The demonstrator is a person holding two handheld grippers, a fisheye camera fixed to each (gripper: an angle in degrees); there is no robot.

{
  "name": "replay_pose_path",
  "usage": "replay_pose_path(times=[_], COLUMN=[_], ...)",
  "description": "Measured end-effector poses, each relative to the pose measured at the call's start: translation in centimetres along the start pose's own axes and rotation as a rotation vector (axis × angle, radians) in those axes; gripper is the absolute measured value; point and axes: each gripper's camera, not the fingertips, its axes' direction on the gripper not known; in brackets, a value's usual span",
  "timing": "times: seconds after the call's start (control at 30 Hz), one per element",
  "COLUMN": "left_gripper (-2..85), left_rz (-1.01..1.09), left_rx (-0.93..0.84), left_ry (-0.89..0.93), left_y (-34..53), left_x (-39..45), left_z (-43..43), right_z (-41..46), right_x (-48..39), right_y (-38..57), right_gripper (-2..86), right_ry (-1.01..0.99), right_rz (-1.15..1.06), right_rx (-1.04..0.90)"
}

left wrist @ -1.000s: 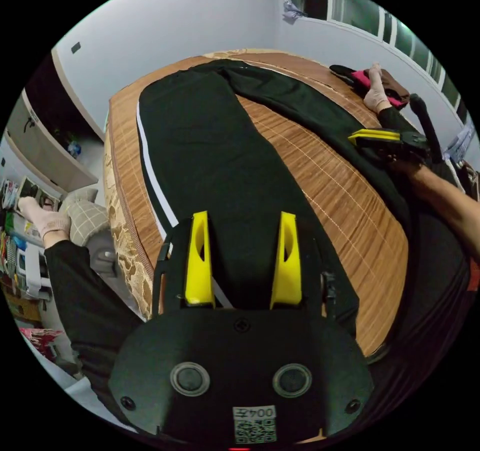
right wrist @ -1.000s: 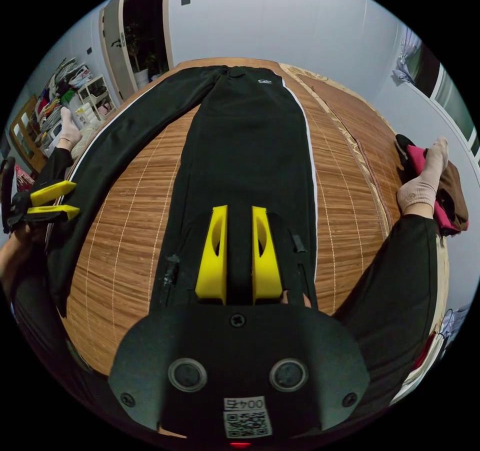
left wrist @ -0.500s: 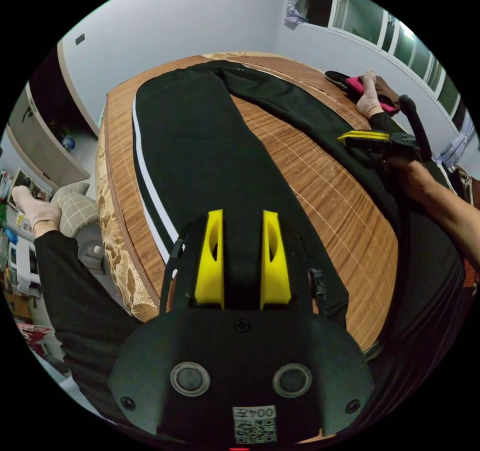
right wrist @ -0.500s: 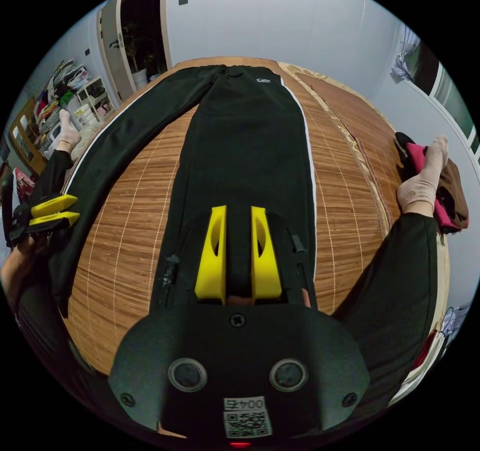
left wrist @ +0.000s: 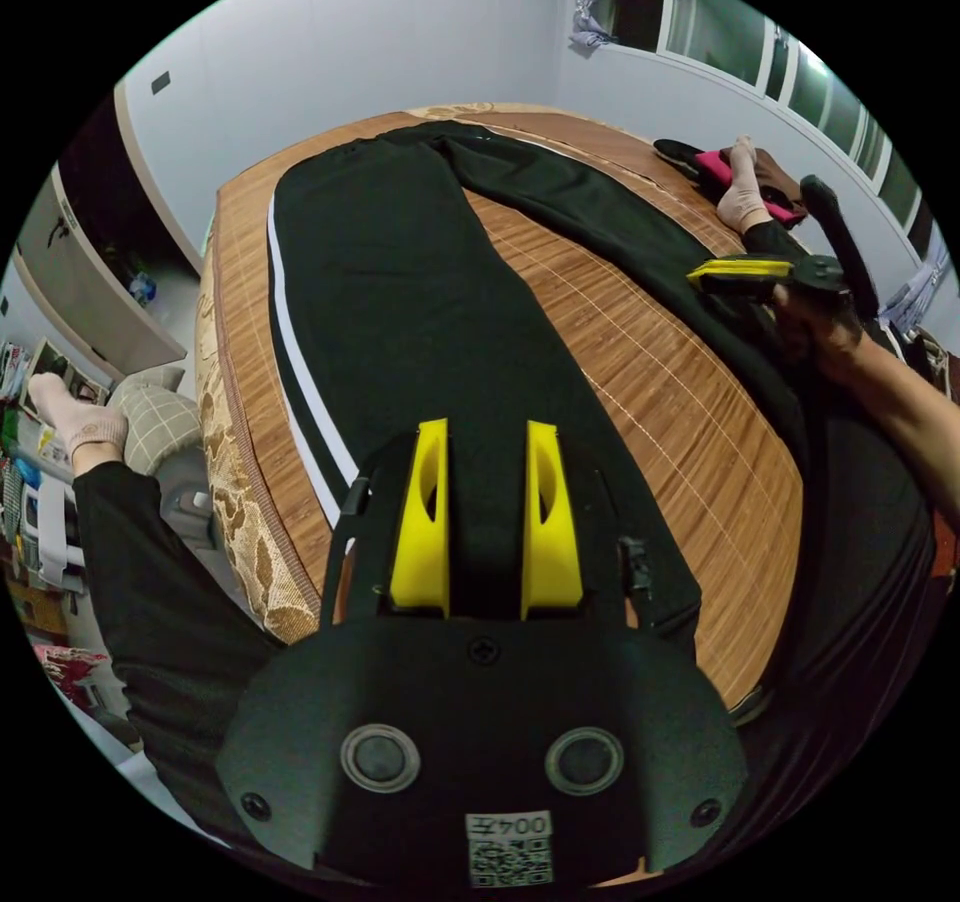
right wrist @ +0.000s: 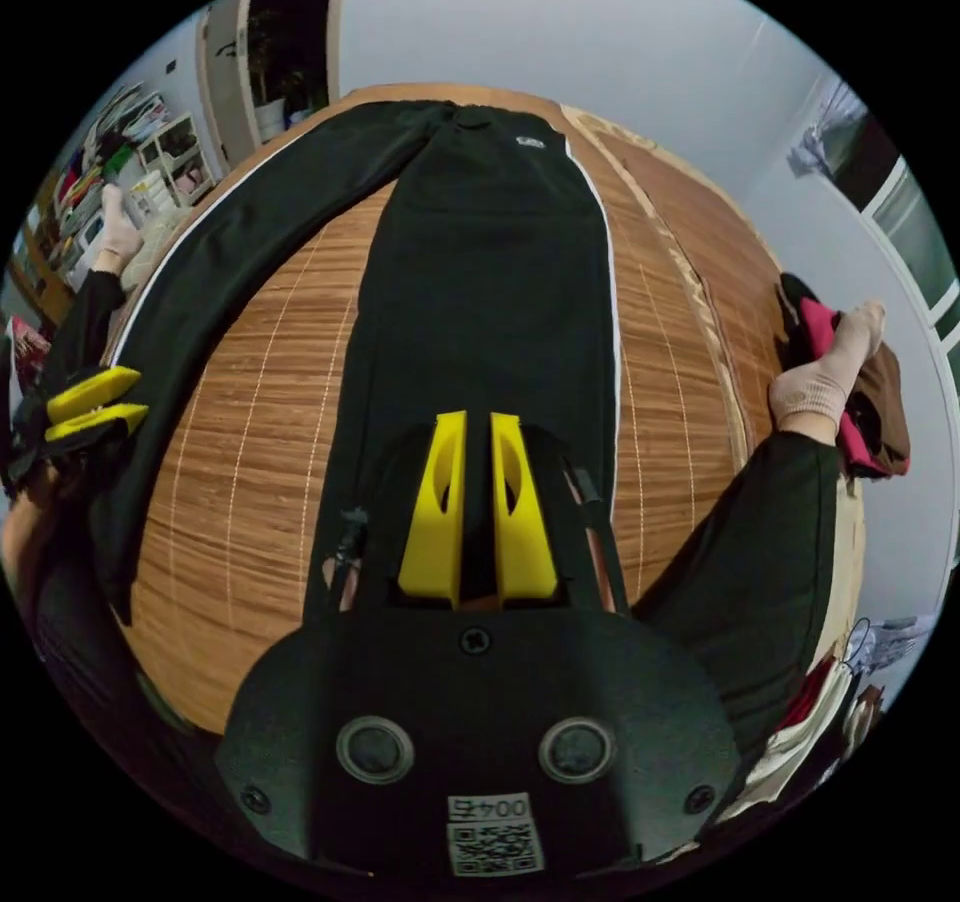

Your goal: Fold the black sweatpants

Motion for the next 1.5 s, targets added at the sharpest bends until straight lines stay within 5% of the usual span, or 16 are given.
replay_pose_path(times=[0.3,0.5,0.87,1.13,1.3,1.5], left_gripper=[11.2,11.3,11.3,11.9,15.2,20.8], left_rz=[0.003,0.001,0.002,0.021,0.119,0.194], left_rx=[0.002,0.005,0.007,0.044,0.259,0.295], left_ry=[0.002,0.013,0.013,0.091,0.263,0.411], left_y=[0.9,1.6,2.9,3.8,3.9,1.9], left_x=[1.4,2.1,3.3,3.6,7.8,14.1], left_z=[0.6,0.8,0.6,-0.7,-5.9,-7.0], right_z=[-4.1,-2.8,1.8,-1.9,-5.4,-5.8], right_x=[10.6,14.4,17.2,20.4,22.6,22.5], right_y=[-3.6,-7.3,-11.1,-13.0,-13.2,-13.6], right_gripper=[2.6,12.8,10.5,4.3,4.2,4.2], right_ry=[-0.333,-0.239,-0.217,-0.413,-0.753,-0.965], right_rz=[0.131,0.135,0.062,0.029,0.098,0.150], right_rx=[-0.109,-0.367,-0.726,-0.576,-0.325,-0.195])
